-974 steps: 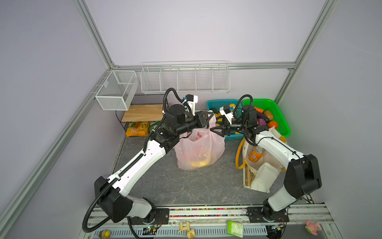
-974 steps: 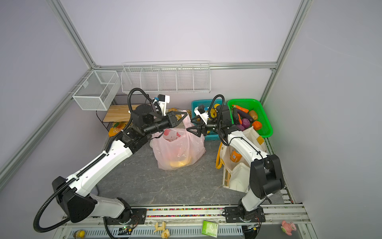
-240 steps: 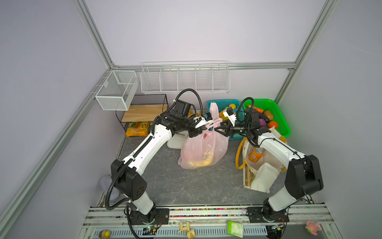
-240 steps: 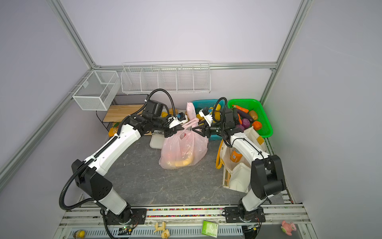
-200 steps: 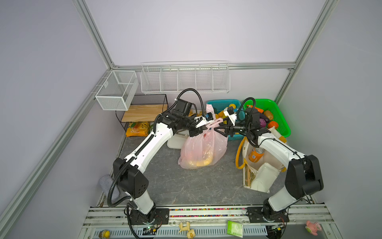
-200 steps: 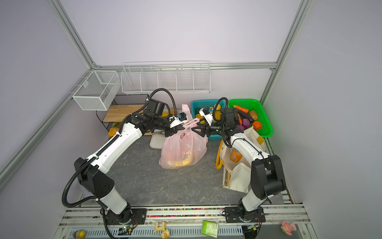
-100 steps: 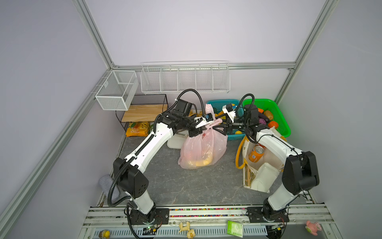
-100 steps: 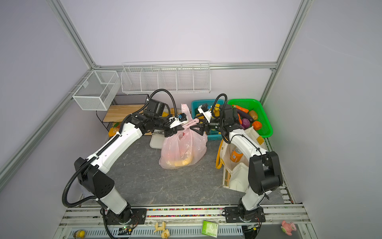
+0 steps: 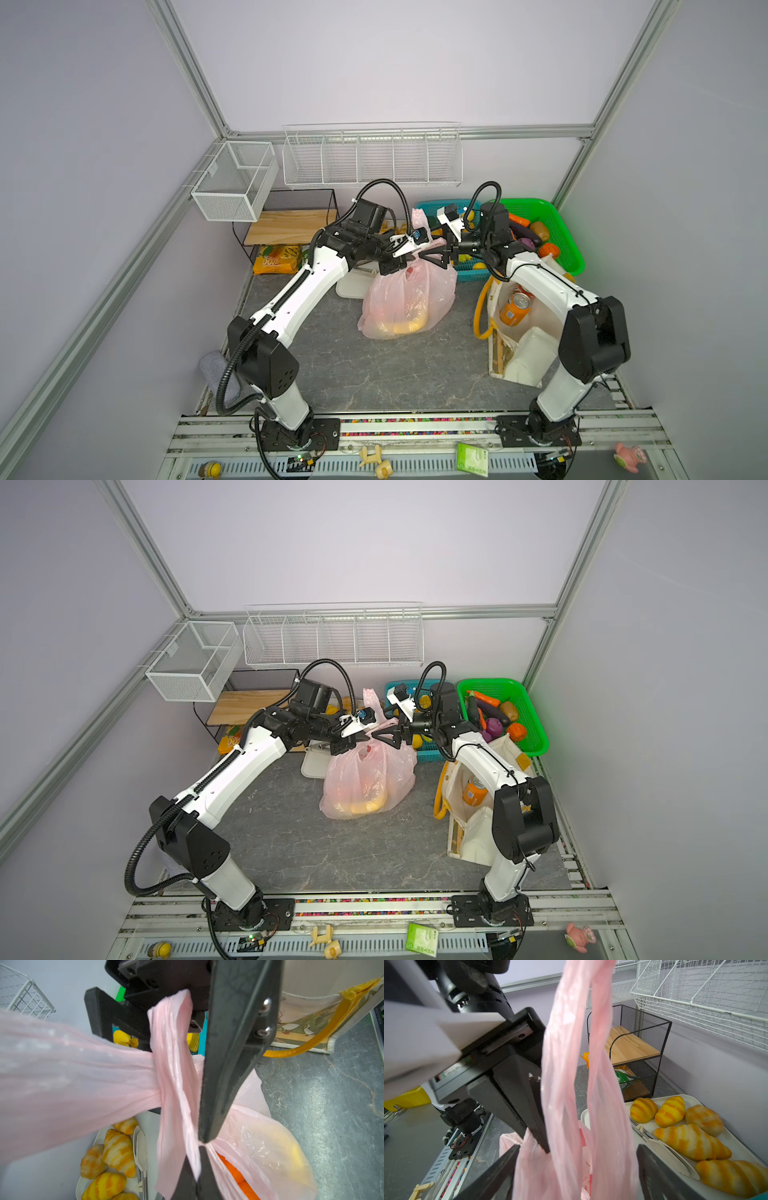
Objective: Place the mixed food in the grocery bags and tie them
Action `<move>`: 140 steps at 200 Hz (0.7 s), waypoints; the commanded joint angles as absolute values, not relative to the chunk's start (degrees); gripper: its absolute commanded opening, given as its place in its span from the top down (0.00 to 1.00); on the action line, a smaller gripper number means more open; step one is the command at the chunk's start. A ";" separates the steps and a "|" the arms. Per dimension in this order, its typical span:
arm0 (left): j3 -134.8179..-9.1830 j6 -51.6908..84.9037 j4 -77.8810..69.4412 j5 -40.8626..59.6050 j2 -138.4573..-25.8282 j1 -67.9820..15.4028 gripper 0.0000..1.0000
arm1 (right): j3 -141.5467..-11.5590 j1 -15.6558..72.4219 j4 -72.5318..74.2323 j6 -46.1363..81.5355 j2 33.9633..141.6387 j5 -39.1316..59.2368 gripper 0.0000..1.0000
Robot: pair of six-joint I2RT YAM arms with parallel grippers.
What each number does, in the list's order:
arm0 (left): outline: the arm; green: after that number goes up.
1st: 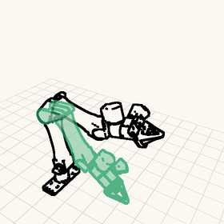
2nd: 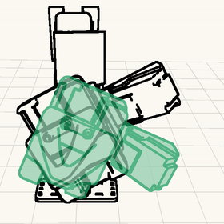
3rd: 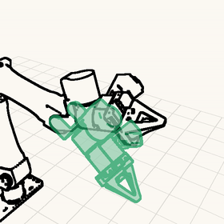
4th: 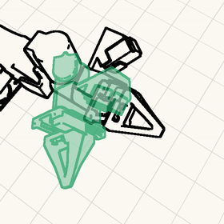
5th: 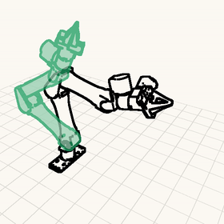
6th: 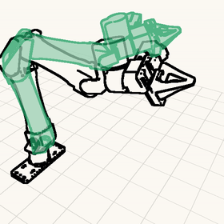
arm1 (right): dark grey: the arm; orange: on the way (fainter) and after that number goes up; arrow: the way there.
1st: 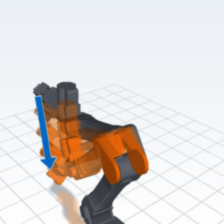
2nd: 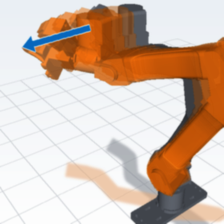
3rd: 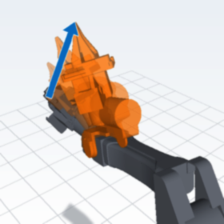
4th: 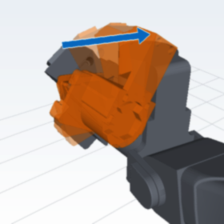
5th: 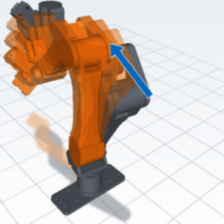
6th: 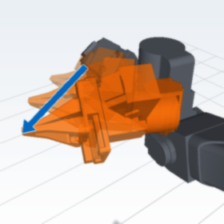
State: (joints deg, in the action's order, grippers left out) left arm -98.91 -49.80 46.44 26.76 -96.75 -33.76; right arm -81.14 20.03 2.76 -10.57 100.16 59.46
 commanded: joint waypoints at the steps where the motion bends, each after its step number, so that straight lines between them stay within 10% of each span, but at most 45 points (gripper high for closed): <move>1: -98.92 -51.20 46.33 26.61 -95.44 -33.93 1.00 | -83.02 20.29 1.68 -12.25 101.75 61.43 0.10; 22: -98.44 -51.18 45.71 25.85 -95.18 -33.93 1.00 | -83.21 20.30 1.16 -12.21 101.98 62.81 0.00; 83: -98.97 -51.10 45.43 24.22 -95.82 -33.97 1.00 | -81.14 19.86 3.04 -10.28 100.36 64.54 0.40; 140: -99.93 -51.11 45.70 24.25 -97.14 -33.93 1.00 | -81.22 19.86 4.48 -8.44 100.37 65.27 0.47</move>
State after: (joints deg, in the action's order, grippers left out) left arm -98.89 -49.82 45.32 23.99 -96.57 -33.78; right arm -81.82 19.97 2.90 -8.73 101.58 63.18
